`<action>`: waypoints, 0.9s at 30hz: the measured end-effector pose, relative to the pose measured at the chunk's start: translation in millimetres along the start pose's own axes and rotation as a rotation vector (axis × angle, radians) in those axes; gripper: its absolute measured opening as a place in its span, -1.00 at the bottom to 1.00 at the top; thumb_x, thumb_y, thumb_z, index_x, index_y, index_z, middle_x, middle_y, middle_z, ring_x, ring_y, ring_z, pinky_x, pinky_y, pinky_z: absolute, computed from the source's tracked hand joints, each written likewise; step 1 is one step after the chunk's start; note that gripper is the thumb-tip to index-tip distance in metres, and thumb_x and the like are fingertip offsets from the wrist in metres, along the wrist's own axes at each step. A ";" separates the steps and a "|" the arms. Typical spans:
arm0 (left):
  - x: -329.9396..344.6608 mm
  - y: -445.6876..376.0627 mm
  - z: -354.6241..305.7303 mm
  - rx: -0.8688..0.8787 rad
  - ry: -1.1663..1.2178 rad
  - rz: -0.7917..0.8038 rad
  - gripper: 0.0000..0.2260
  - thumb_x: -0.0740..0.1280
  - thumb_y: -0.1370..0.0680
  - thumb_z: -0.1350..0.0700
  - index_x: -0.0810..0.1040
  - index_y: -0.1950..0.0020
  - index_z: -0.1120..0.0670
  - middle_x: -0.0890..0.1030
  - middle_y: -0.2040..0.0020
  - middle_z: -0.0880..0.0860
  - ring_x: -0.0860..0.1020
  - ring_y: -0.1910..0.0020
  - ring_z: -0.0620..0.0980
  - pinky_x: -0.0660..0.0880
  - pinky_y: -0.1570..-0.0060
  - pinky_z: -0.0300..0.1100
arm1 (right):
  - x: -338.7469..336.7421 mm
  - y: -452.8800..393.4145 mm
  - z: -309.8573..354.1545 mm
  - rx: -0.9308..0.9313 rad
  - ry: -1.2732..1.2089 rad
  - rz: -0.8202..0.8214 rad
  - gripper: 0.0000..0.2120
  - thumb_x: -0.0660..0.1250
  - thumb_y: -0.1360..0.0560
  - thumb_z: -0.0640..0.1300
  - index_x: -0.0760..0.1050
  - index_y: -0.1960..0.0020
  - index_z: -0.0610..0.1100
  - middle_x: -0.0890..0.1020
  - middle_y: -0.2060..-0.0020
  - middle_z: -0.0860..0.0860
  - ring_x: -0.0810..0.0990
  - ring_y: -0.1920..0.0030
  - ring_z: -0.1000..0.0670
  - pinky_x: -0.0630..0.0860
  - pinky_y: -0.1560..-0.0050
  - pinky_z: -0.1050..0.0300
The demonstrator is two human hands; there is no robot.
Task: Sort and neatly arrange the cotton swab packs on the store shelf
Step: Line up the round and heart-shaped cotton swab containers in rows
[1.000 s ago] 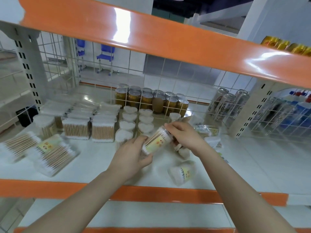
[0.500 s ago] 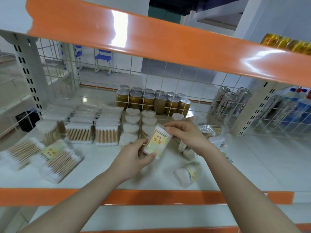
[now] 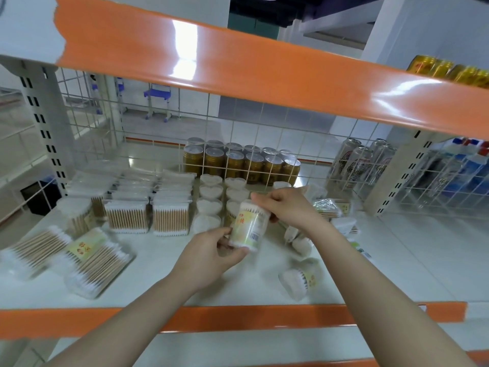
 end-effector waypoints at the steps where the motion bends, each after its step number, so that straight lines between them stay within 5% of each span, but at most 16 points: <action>1: -0.1 0.3 1.5 -0.004 0.002 0.008 -0.55 0.40 -0.38 -0.18 0.56 -0.17 0.03 0.59 0.19 -0.10 0.52 0.21 -0.18 0.44 0.23 -0.30 | -0.4 0.2 1.8 -0.008 0.008 0.003 -0.60 0.28 -0.48 0.17 0.48 0.35 -0.12 0.53 0.43 0.04 0.50 0.39 0.11 0.43 0.24 0.29; 12: 0.0 3.5 4.1 -0.025 0.156 -0.006 -0.86 0.44 -0.43 0.03 0.54 0.06 -0.07 0.58 0.29 0.00 0.48 0.35 -0.18 0.44 0.28 -0.26 | 6.0 -3.0 4.8 -0.032 -0.043 0.004 -0.61 0.28 -0.49 0.13 0.49 0.35 -0.15 0.56 0.36 -0.06 0.49 0.38 0.09 0.44 0.18 0.23; 17: -1.6 5.6 6.1 -0.064 0.176 -0.025 -0.78 0.46 -0.39 -0.01 0.51 0.02 -0.12 0.63 0.20 -0.02 0.56 0.27 -0.19 0.49 0.19 -0.32 | 7.1 0.3 8.8 -0.065 -0.071 0.000 -0.63 0.29 -0.50 0.07 0.59 0.14 -0.26 0.58 0.34 -0.02 0.51 0.35 0.11 0.47 0.21 0.29; 21: -3.7 7.0 7.5 -0.066 0.123 -0.064 -0.67 0.48 -0.36 -0.04 0.52 -0.07 -0.04 0.61 0.17 -0.12 0.57 0.19 -0.22 0.51 0.11 -0.31 | 8.4 4.4 11.5 -0.095 -0.150 0.016 -0.78 0.30 -0.51 0.00 0.60 0.10 -0.14 0.66 0.14 -0.13 0.57 0.23 0.10 0.54 0.13 0.27; 27: -4.8 10.6 4.1 -0.023 -0.005 -0.121 -0.55 0.47 -0.38 -0.06 0.49 -0.21 0.04 0.52 0.13 -0.18 0.53 0.07 -0.16 0.49 0.02 -0.22 | 6.2 12.2 11.7 -0.112 -0.156 0.031 -0.90 0.29 -0.53 -0.04 0.57 0.08 0.01 0.61 0.20 0.16 0.57 0.21 0.21 0.54 0.13 0.35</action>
Point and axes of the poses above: each hand's wrist, its own y-axis away from the middle knuckle, its own x-axis out of the palm, z = x × y, the point moved 2 cm from there along -y, towards the middle knuckle
